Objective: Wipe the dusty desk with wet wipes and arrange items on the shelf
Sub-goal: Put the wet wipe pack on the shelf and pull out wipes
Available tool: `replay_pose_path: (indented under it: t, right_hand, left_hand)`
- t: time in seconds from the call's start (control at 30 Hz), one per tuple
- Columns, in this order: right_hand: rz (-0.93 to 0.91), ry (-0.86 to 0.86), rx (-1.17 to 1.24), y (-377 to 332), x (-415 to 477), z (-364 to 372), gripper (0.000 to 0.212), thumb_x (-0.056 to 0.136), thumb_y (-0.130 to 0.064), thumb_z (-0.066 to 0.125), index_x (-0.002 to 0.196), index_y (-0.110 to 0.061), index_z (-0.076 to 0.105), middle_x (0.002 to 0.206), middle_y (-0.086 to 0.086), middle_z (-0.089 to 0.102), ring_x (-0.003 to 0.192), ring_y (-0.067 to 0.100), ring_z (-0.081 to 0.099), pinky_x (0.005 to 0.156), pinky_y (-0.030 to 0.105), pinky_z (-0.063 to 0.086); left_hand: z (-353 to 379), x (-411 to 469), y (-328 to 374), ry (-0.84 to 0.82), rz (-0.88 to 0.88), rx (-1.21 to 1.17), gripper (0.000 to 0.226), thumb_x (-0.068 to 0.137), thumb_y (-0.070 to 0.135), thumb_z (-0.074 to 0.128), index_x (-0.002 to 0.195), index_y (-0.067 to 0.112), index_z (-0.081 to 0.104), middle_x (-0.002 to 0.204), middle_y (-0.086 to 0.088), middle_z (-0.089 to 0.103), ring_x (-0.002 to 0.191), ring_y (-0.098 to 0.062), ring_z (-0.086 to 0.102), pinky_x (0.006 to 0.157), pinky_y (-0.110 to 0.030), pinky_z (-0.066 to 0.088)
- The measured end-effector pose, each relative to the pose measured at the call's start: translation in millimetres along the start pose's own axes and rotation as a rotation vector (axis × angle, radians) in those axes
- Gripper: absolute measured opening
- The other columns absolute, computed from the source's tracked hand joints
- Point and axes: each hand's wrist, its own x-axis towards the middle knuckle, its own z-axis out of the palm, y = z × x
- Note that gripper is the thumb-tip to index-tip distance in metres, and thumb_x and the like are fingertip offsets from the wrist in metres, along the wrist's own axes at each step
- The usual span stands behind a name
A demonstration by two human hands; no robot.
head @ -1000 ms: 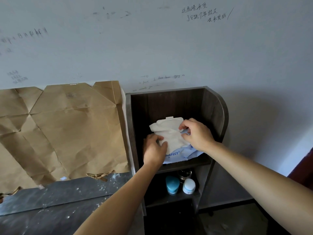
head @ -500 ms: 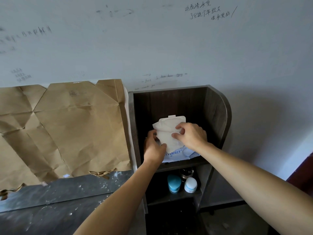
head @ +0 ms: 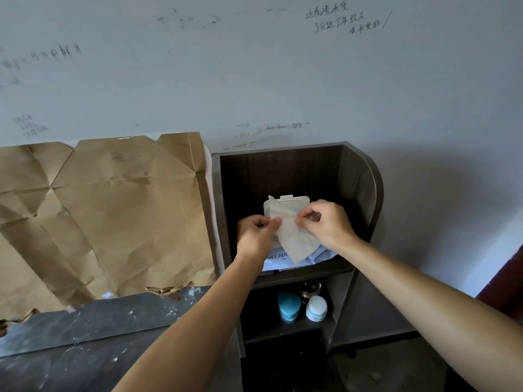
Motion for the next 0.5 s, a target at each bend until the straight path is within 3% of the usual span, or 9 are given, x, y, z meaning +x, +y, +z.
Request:
replay_pose_path:
  t: [0.1, 0.17, 0.23, 0.37, 0.5]
  right_hand:
    - [0.004, -0.244, -0.267, -5, -9, 2, 0.020, 0.076, -0.043, 0.073, 0.089, -0.028, 0.073, 0.084, -0.016, 0.066, 0.079, 0.007, 0.061, 0.068, 0.030, 0.050]
    - [-0.019, -0.300, -0.441, -11, -11, 4, 0.016, 0.080, -0.042, 0.068, 0.086, -0.028, 0.074, 0.083, -0.011, 0.069, 0.077, 0.011, 0.061, 0.062, 0.028, 0.046]
    - [-0.026, -0.290, -0.459, -14, -9, 7, 0.014, 0.082, -0.035, 0.066, 0.080, -0.024, 0.074, 0.079, -0.006, 0.069, 0.073, 0.015, 0.062, 0.059, 0.028, 0.046]
    - [0.161, -0.224, -0.024, -7, -3, 2, 0.008, 0.079, -0.016, 0.071, 0.071, -0.017, 0.074, 0.071, -0.004, 0.068, 0.075, 0.015, 0.064, 0.065, 0.032, 0.052]
    - [0.369, -0.180, 0.233, -7, 0, -6, 0.007, 0.086, -0.014, 0.063, 0.083, -0.011, 0.069, 0.083, 0.006, 0.065, 0.080, 0.020, 0.060, 0.054, 0.027, 0.047]
  left_hand:
    - [0, -2, -2, -0.007, -0.004, 0.015, 0.021, 0.088, 0.022, 0.066, 0.085, 0.002, 0.066, 0.077, -0.005, 0.066, 0.067, -0.015, 0.058, 0.060, -0.026, 0.048]
    - [1, -4, -8, -0.008, 0.014, 0.030, 0.020, 0.088, 0.019, 0.065, 0.080, 0.001, 0.065, 0.074, -0.008, 0.064, 0.066, -0.017, 0.057, 0.060, -0.027, 0.047]
    - [1, -7, -10, -0.002, 0.030, 0.045, 0.020, 0.089, 0.019, 0.064, 0.073, 0.006, 0.063, 0.072, -0.008, 0.063, 0.066, -0.017, 0.057, 0.060, -0.028, 0.046]
    - [-3, -6, -12, 0.000, 0.010, 0.038, 0.020, 0.090, 0.022, 0.063, 0.073, 0.012, 0.058, 0.075, -0.006, 0.062, 0.069, -0.018, 0.056, 0.062, -0.029, 0.045]
    - [-7, -7, -14, 0.016, -0.050, 0.040, 0.017, 0.090, 0.026, 0.062, 0.084, 0.011, 0.058, 0.087, -0.008, 0.065, 0.079, -0.024, 0.060, 0.072, -0.035, 0.049]
